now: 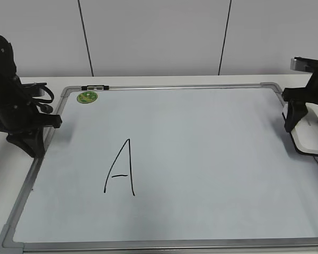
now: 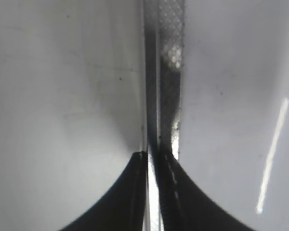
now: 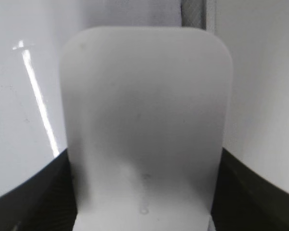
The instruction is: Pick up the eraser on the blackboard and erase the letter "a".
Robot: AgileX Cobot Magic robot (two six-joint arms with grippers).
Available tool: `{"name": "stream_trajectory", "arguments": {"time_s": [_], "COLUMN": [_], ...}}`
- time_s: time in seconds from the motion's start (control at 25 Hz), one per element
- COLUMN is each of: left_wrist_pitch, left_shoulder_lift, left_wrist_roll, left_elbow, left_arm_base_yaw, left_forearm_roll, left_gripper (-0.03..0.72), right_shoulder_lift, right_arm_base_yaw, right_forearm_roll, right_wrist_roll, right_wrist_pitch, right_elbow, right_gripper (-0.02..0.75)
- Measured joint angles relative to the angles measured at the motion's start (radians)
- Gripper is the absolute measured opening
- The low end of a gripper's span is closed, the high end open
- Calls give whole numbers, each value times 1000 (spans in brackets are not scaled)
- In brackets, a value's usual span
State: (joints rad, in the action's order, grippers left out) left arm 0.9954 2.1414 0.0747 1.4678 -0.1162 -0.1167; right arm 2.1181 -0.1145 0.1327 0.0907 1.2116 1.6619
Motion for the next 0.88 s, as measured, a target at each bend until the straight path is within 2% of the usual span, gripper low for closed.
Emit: {"name": "stream_trajectory", "arguments": {"time_s": [0.88], "left_wrist_pitch": [0], "left_shoulder_lift": [0], "left_wrist_roll": [0], "left_elbow": [0], "left_arm_base_yaw": [0], "left_forearm_roll": [-2], "left_gripper": [55], "right_shoulder_lift": [76], "right_arm_base_yaw": [0], "right_forearm_roll": [3], "right_wrist_roll": [42], "right_wrist_pitch": [0], "right_elbow": [2], "right_gripper": [530]}}
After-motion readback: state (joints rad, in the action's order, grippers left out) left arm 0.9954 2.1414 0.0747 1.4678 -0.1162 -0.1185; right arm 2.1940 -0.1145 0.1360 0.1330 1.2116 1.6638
